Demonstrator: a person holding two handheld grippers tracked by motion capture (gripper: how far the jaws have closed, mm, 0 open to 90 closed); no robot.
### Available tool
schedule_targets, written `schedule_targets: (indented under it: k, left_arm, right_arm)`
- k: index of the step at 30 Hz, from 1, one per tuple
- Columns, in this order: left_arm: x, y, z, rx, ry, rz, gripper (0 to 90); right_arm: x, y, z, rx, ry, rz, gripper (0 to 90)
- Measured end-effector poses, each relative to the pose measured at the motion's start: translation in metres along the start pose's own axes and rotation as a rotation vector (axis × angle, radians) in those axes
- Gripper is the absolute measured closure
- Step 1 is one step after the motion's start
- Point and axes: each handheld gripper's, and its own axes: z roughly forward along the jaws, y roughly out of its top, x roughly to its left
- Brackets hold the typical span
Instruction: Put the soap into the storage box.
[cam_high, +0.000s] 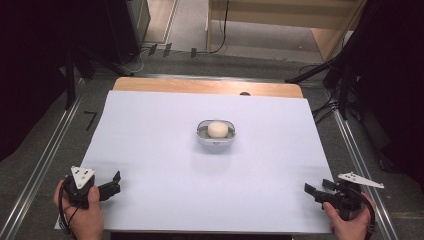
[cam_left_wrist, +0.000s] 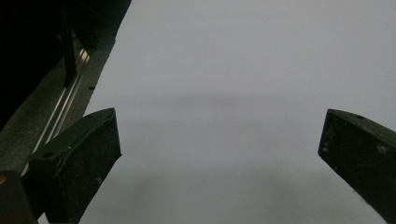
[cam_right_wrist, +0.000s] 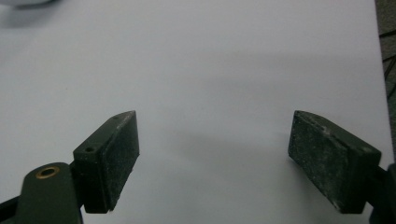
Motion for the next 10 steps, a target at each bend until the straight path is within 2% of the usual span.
schedule_targets:
  k: [2,5,7,10]
  left_arm:
    - [0.000,0.000,0.000,0.000,-0.004,-0.002,0.0]
    - [0.000,0.000,0.000,0.000,-0.004,-0.002,0.0]
    - [0.000,0.000,0.000,0.000,-0.004,-0.002,0.0]
    - [0.000,0.000,0.000,0.002,-0.003,-0.002,0.0]
  right_arm:
    - [0.005,0.000,0.001,-0.003,-0.014,-0.032,22.1]
    - [0.011,0.000,0.005,0.009,-0.028,-0.064,20.5]
    - [0.013,0.000,0.006,0.016,-0.038,-0.078,19.4]
    - [0.012,-0.001,0.005,0.007,-0.037,-0.070,18.8]
